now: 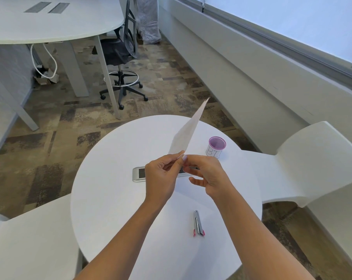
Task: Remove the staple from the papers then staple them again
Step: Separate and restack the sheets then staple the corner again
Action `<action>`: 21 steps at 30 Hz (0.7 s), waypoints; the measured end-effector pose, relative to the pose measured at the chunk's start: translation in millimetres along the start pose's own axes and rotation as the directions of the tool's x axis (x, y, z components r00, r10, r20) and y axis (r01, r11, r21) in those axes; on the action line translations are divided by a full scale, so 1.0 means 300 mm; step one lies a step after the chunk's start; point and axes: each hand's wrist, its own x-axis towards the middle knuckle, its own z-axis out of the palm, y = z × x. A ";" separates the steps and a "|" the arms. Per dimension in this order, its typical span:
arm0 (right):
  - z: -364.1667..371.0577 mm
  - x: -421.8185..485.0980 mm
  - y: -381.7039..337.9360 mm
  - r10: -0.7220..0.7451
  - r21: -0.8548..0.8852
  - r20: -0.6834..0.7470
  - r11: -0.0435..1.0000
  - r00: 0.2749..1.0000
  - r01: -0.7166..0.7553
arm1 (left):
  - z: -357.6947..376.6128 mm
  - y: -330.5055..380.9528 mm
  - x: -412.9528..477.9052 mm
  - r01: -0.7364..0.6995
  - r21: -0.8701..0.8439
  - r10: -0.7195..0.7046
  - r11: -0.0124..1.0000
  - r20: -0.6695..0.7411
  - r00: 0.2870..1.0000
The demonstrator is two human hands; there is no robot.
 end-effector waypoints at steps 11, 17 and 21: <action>0.015 0.040 0.031 -0.318 -0.206 -0.058 0.931 0.946 0.300 | 0.008 0.005 0.026 0.105 -0.109 -0.105 0.988 0.012 0.994; 0.011 0.051 0.066 -0.596 -0.502 -0.092 0.720 0.798 0.480 | 0.014 0.008 0.048 0.162 -0.107 -0.163 0.981 0.000 0.987; 0.012 0.056 0.085 -0.745 -0.695 -0.073 0.515 0.663 0.502 | 0.022 0.013 0.063 0.173 -0.091 -0.176 0.981 -0.023 0.984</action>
